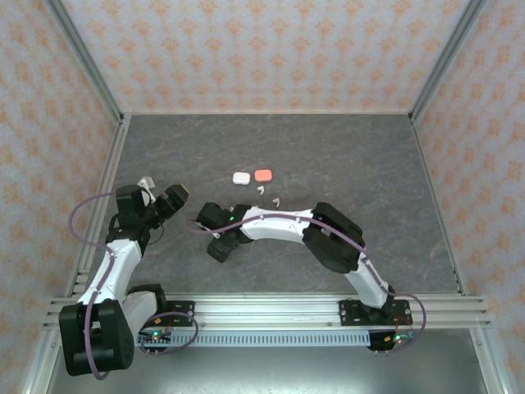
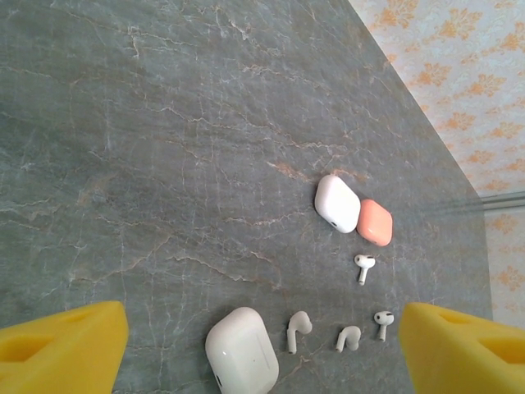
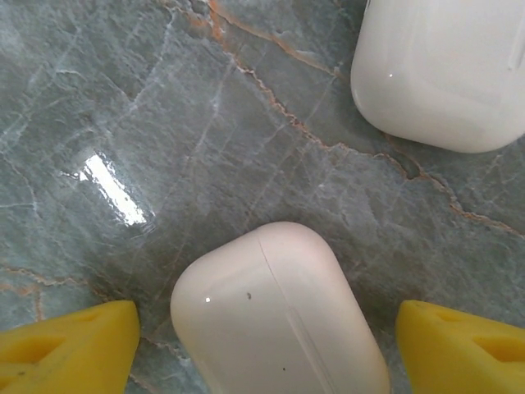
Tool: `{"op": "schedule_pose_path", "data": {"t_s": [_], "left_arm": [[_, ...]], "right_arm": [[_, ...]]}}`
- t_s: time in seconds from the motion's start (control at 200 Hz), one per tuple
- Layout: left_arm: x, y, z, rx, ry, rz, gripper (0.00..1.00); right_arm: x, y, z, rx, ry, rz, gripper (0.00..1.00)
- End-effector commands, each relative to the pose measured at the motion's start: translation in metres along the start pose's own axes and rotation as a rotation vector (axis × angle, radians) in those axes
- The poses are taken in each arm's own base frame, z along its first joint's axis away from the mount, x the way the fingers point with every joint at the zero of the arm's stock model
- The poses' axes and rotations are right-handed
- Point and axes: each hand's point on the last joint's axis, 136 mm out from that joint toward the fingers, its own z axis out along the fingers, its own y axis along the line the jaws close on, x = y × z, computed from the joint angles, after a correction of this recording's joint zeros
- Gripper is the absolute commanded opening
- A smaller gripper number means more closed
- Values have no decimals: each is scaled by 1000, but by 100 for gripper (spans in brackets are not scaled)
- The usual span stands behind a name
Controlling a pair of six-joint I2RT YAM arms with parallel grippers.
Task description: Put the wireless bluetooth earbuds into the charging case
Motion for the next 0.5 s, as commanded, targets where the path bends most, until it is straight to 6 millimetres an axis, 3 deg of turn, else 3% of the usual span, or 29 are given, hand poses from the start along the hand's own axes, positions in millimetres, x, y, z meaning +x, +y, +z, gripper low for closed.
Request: {"op": "schedule_pose_path", "data": {"t_s": [0.0,0.335,0.495], "left_arm": [[3,7,-3,-28,-1,-11,86],[3,7,-2,-29,-2,-14,87],[2,5,-2,-18,1,-12,87]], "right_arm": [[11,0,4,3,52,1,77],[36,-3,-4,6,93,16,62],[37,-6,-4,20,94,10,51]]}}
